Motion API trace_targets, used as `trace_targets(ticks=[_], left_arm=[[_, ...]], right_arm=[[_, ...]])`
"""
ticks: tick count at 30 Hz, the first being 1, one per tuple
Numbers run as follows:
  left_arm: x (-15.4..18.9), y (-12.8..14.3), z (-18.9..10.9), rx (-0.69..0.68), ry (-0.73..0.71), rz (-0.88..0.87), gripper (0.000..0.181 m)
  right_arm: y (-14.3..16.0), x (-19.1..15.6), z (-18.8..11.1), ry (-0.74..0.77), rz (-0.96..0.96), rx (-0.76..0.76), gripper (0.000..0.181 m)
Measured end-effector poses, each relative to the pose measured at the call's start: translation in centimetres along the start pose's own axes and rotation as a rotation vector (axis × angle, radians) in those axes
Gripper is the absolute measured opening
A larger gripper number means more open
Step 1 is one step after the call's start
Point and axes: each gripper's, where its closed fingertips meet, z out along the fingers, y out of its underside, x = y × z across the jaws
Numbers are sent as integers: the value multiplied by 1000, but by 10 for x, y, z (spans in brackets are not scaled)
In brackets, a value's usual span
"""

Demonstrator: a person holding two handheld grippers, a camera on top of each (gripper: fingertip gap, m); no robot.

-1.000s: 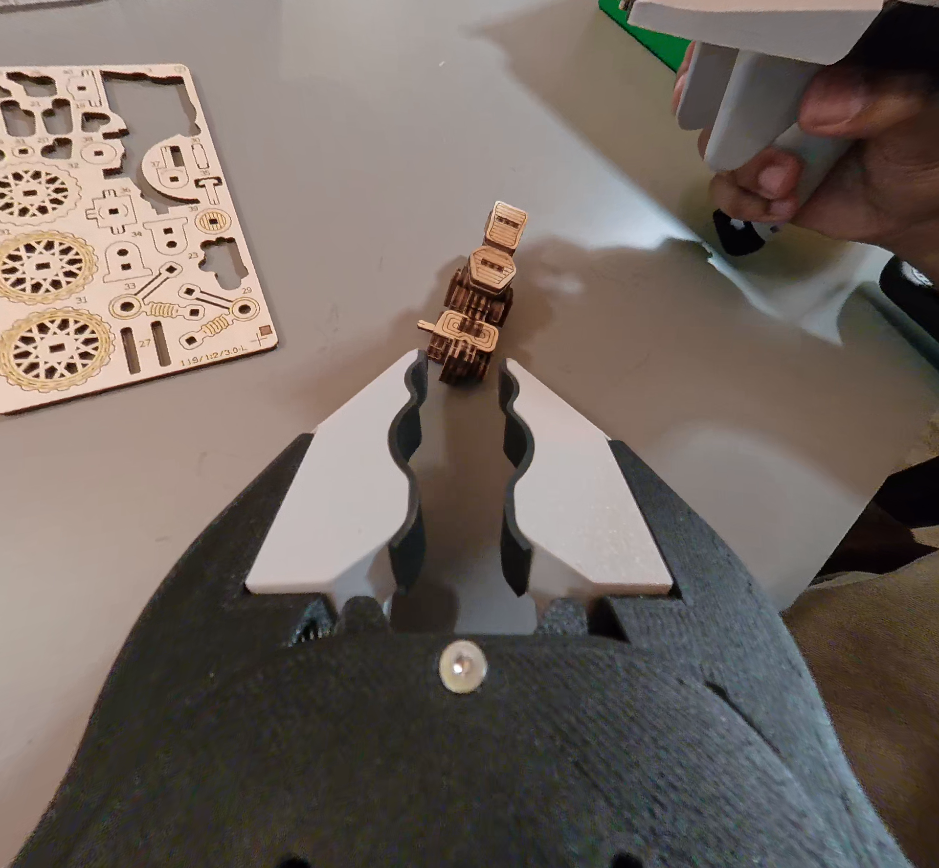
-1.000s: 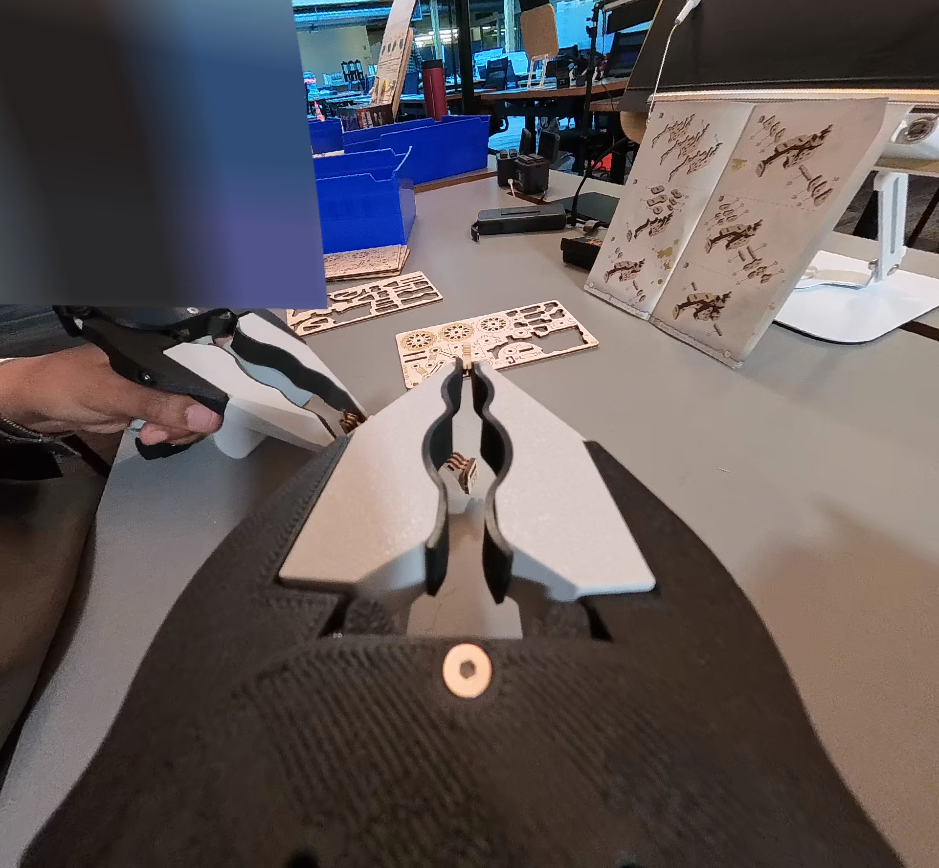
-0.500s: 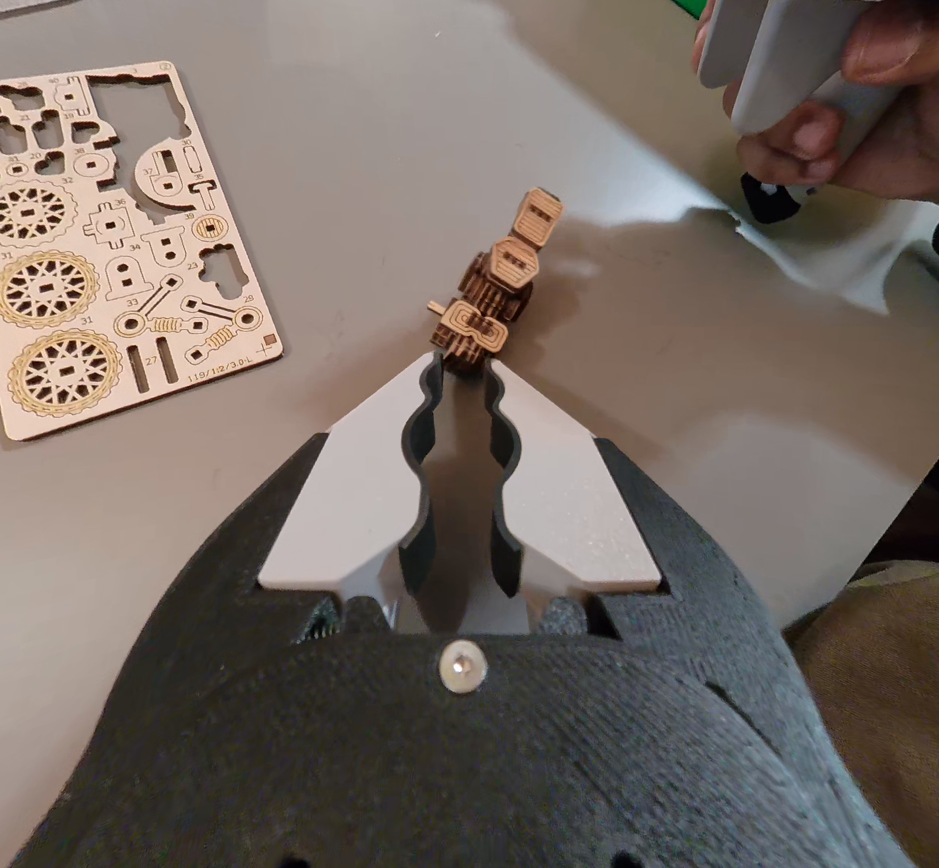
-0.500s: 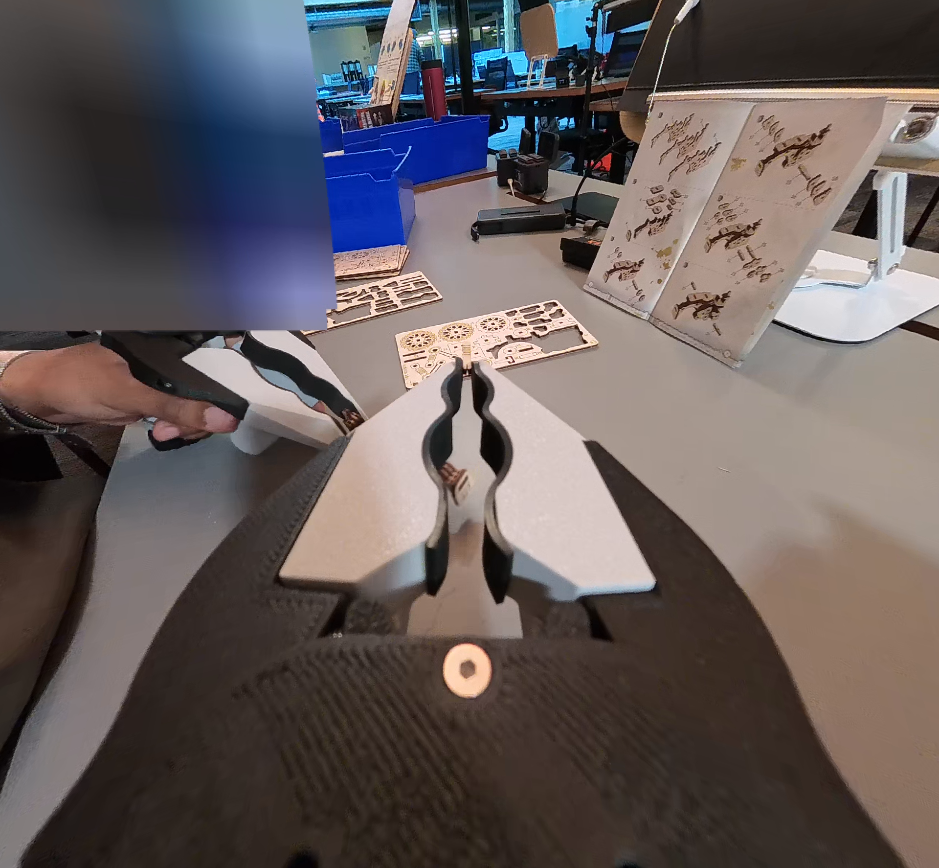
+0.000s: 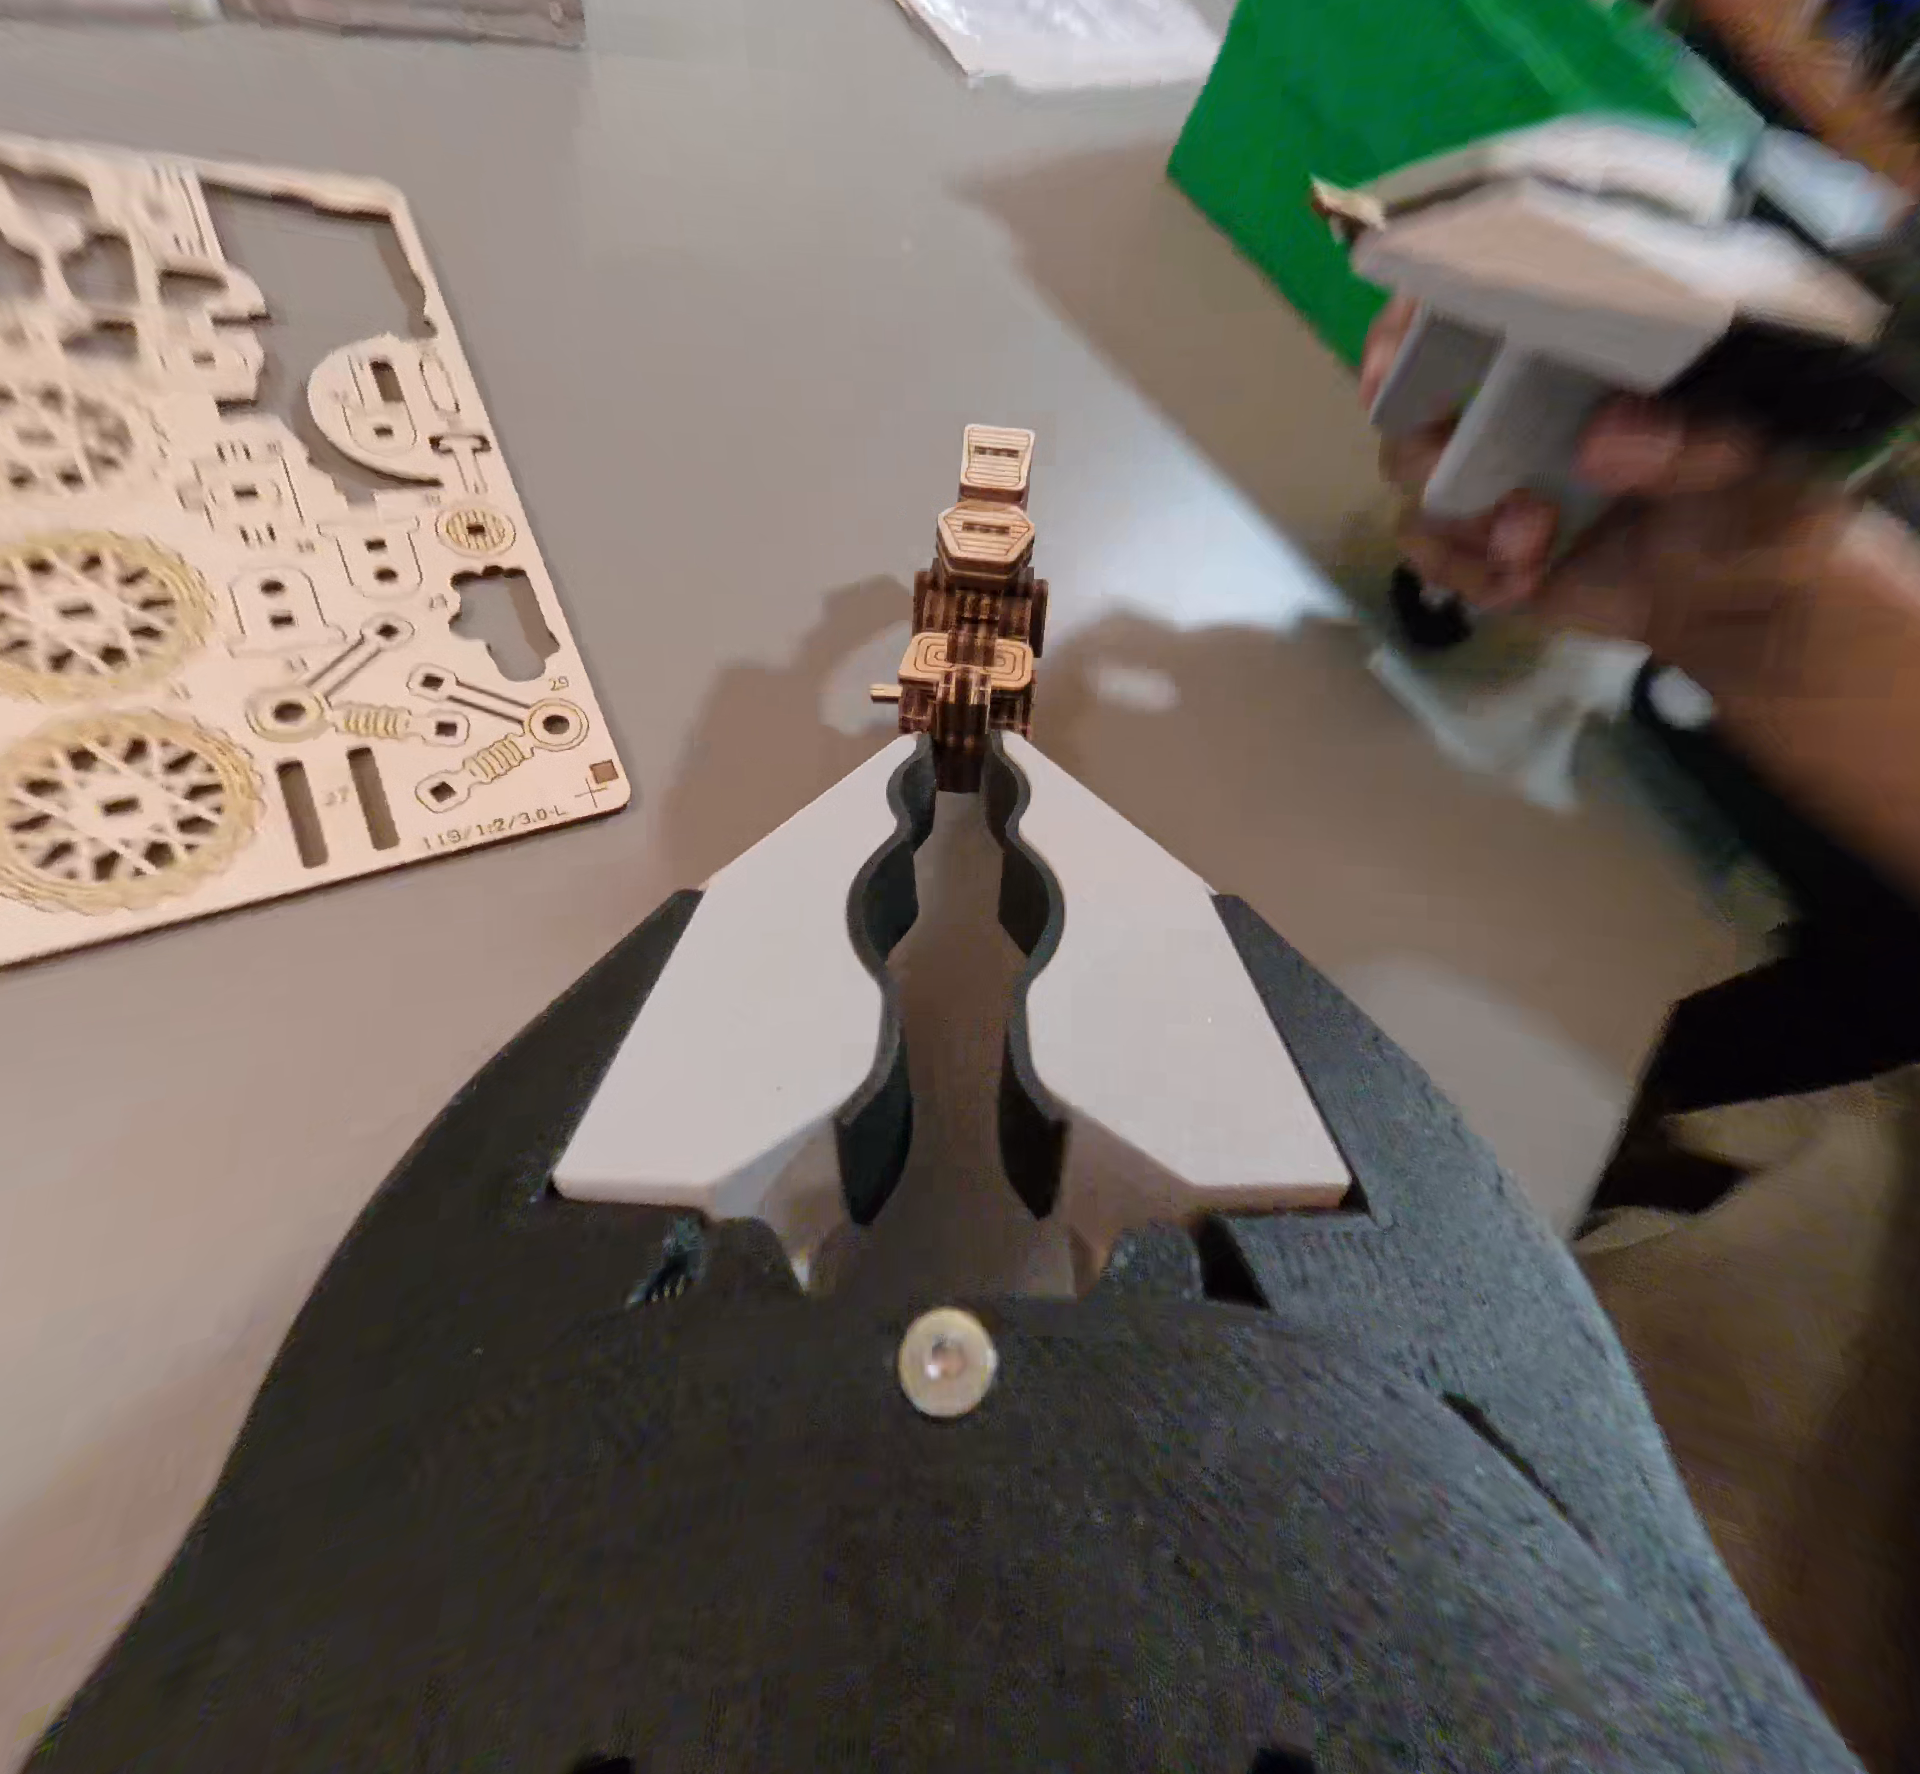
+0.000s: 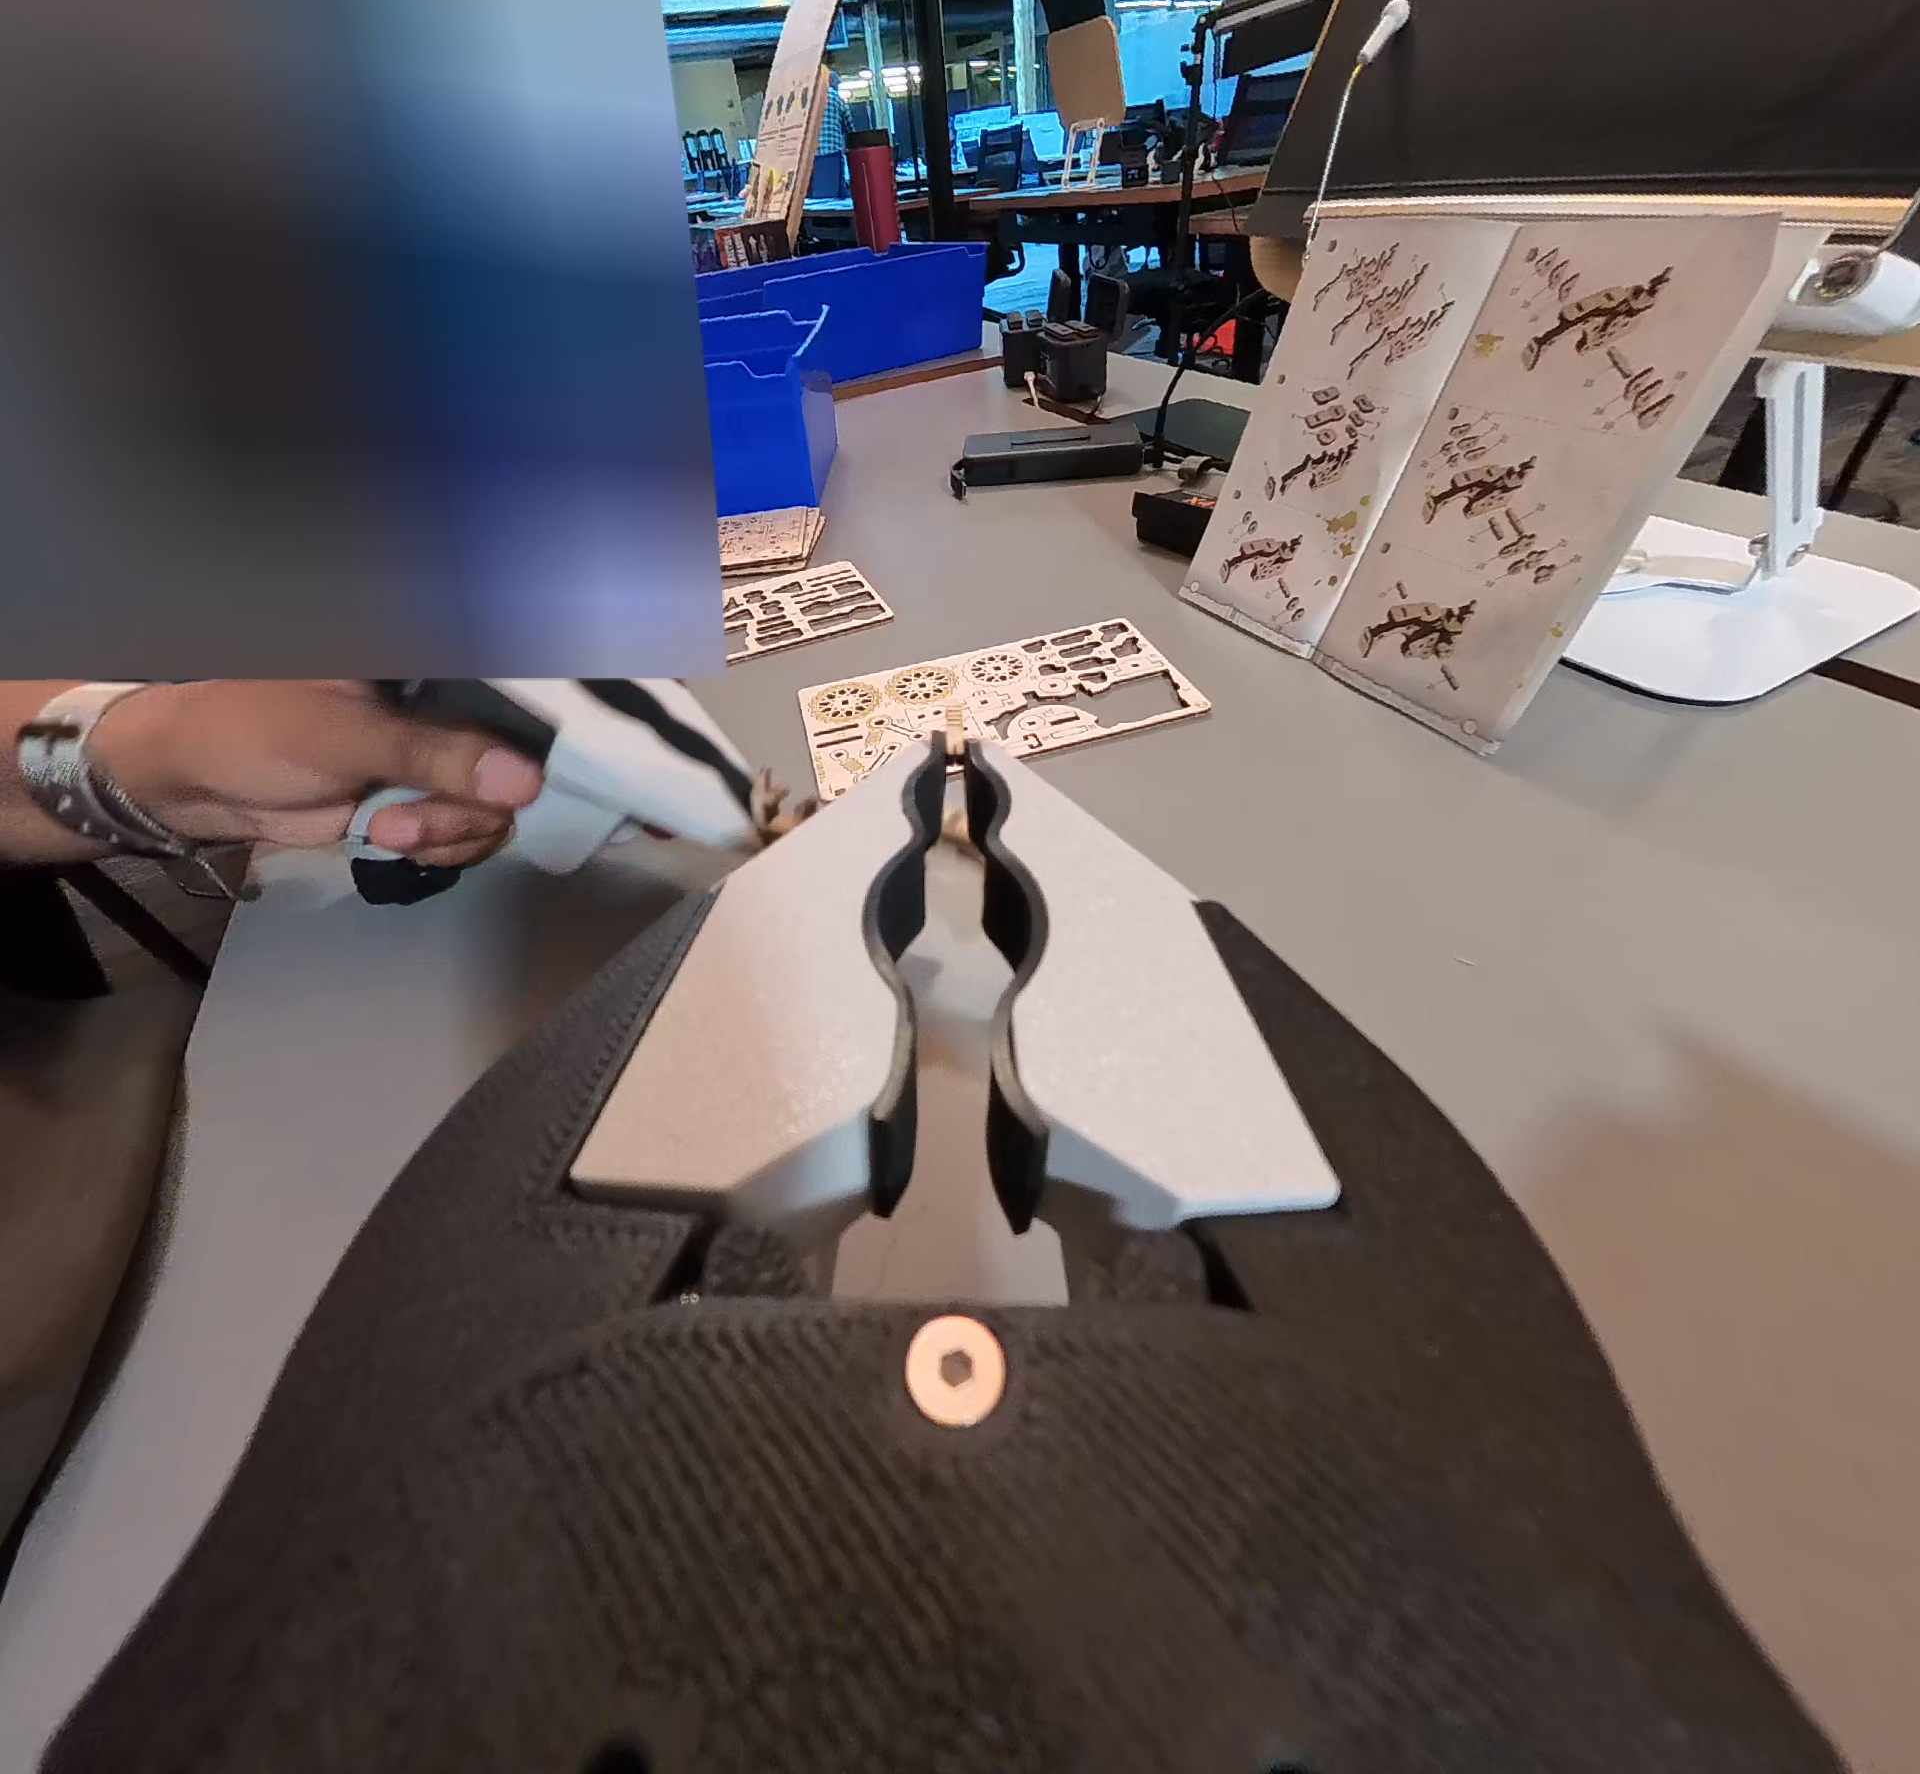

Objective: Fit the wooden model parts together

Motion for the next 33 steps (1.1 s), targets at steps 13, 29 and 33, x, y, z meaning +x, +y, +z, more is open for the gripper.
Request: trace_targets(ticks=[13,29,33], left_arm=[[-19,-24,-10,170,311,-560,5],[-3,-21,-4,176,308,-544,5],[-3,-21,-4,188,282,-520,5]], right_arm=[[27,-25,23,27,26,-194,1],[51,-38,41,133,-140,-334,1],[53,-38,42,154,-138,-349,1]])
